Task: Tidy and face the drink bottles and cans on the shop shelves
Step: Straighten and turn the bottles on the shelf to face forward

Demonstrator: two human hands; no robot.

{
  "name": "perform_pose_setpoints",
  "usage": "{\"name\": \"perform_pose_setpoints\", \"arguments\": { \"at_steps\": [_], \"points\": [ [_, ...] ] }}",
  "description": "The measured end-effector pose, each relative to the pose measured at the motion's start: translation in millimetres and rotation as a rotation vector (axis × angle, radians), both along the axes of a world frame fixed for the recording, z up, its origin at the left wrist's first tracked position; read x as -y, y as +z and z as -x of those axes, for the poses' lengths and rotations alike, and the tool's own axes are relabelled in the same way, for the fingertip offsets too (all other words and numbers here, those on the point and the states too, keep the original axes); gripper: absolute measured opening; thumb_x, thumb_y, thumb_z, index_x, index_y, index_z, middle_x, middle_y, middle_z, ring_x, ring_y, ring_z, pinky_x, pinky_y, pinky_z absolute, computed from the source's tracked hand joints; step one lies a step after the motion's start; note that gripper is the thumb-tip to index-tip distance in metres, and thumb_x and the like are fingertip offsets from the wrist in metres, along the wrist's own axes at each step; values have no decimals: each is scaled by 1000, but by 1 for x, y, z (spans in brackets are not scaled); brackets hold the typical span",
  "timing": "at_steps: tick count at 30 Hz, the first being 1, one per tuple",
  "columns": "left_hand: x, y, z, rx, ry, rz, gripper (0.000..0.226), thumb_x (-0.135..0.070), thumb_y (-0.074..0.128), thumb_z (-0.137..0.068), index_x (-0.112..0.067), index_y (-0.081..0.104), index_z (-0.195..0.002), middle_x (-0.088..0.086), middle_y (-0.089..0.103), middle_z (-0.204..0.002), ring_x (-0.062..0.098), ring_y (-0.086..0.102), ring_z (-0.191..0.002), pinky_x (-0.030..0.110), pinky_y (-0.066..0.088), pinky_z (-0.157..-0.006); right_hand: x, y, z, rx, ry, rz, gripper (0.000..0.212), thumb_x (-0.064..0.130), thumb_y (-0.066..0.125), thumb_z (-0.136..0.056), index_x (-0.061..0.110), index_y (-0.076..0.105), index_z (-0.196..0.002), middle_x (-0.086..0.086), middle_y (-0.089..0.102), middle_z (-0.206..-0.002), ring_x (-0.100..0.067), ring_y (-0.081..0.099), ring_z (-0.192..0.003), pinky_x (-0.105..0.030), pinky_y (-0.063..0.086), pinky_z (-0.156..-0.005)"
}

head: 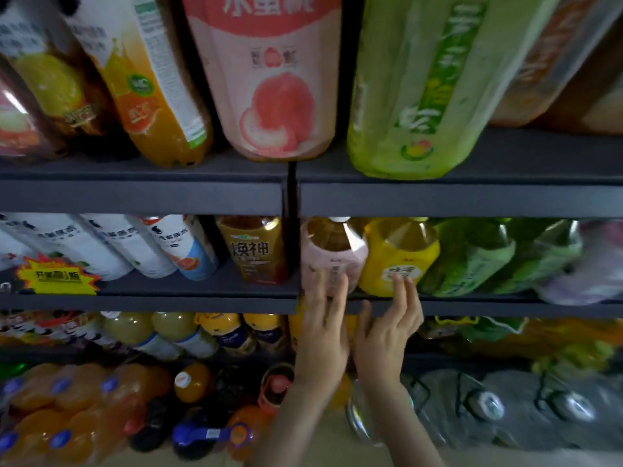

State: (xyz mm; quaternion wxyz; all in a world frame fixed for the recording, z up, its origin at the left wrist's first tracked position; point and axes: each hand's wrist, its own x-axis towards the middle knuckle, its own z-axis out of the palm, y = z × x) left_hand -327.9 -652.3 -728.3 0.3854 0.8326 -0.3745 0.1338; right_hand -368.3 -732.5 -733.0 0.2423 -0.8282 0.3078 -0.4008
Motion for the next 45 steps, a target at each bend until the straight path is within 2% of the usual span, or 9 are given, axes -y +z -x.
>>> {"name": "perform_pose_setpoints", "arguments": {
  "at_steps": [5,8,10,15,21,29,35,40,45],
  "points": [
    [46,-4,16,70,23,-238,47,-19,7,-105,-12,-10,-149,0,-9,-158,17,4,-144,18,4,-115,35,9,24,-191,84,-90,84,-3,51,-91,26,-2,-151,-6,10,-158,-18,8,-144,-30,16,-112],
    [56,1,13,282,118,-658,50,-2,12,-97,24,-4,-136,44,-5,-145,49,6,-138,40,21,-115,39,14,30,-200,157,-117,81,-1,44,-93,32,-8,-146,11,-4,-154,-3,-2,-142,-18,17,-106],
    [59,5,16,354,102,-874,53,0,12,-90,30,-2,-131,52,-3,-137,57,4,-133,50,17,-115,40,15,31,-171,161,-127,80,-1,45,-91,31,-3,-146,12,-1,-153,-4,5,-141,-17,27,-100],
    [67,7,28,173,232,-589,50,-5,22,-97,17,10,-140,34,-2,-150,43,7,-141,49,20,-115,55,16,44,-170,232,-90,79,-6,42,-83,23,14,-150,8,15,-154,-10,21,-142,-28,52,-88],
    [103,19,52,146,196,-226,65,2,30,-86,11,3,-144,27,-2,-152,40,8,-141,47,10,-116,111,24,87,-47,5,-94,71,-8,40,-81,9,21,-146,-11,35,-148,-22,28,-138,-46,36,-107],
    [200,23,96,299,-90,-249,83,-5,49,-85,1,-7,-147,20,-2,-155,35,6,-143,46,10,-116,210,30,123,93,-351,-269,68,4,67,-82,-5,33,-140,-26,42,-135,-40,35,-125,-30,25,-102],
    [257,35,97,314,11,-323,94,-40,58,-86,10,5,-144,30,19,-149,41,22,-138,48,16,-116,274,18,135,90,-263,-512,109,17,80,-72,3,4,-149,-14,14,-155,-25,12,-143,-29,12,-115],
    [299,51,96,179,184,-266,82,-47,48,-87,15,25,-136,35,39,-136,45,41,-125,50,28,-110,290,12,133,167,-233,-504,97,18,86,-59,11,31,-138,-5,41,-127,-17,39,-120,-42,39,-102],
    [319,69,90,26,281,-279,87,-47,66,-73,14,35,-125,34,52,-118,46,53,-108,50,41,-100,283,6,130,117,-269,-446,105,24,86,-61,3,23,-142,-13,39,-131,-29,37,-124,-47,41,-99]
  ]
}}
